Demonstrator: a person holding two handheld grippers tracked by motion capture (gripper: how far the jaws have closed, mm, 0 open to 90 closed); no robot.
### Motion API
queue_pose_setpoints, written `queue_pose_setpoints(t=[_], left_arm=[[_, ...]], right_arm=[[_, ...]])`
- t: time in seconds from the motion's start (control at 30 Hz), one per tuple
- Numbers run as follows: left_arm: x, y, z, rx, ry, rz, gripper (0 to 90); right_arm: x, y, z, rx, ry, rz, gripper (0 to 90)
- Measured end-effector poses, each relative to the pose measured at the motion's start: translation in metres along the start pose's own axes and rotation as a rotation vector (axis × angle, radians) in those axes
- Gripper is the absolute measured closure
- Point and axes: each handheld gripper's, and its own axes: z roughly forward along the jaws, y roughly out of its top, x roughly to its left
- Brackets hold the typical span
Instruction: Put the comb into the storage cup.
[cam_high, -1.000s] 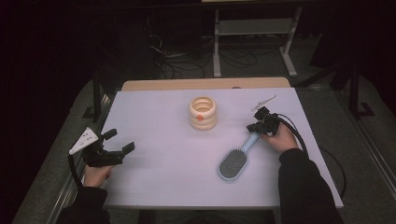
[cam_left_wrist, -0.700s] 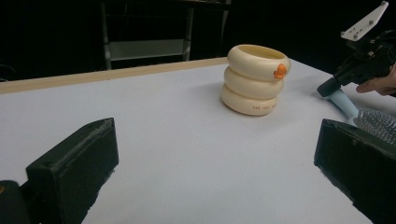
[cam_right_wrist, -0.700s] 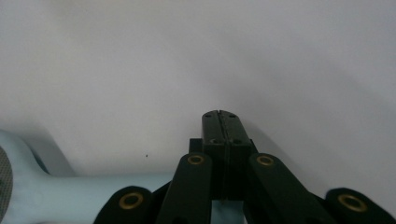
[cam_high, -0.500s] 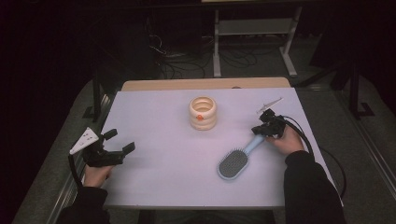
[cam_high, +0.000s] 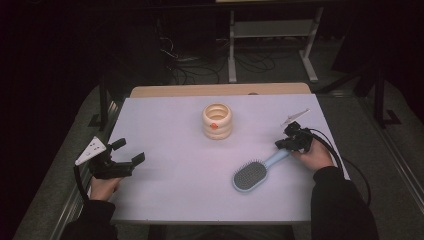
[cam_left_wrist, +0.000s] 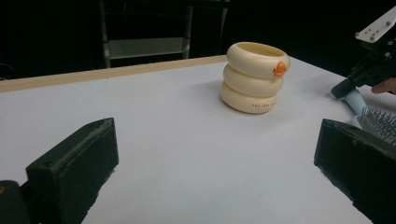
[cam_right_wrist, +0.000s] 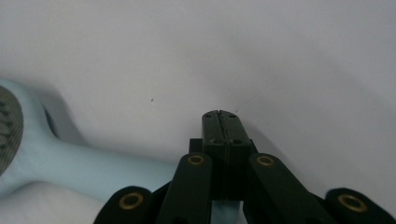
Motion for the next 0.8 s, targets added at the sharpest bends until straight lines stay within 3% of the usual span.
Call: queue_pose_setpoints(t=[0.8], left_arm=[[-0.002,0.000,0.001,0.001,-0.004,0.008,0.0]], right_arm=[[0.016,-0.026,-0.018,0.027,0.018,-0.051,89.0]])
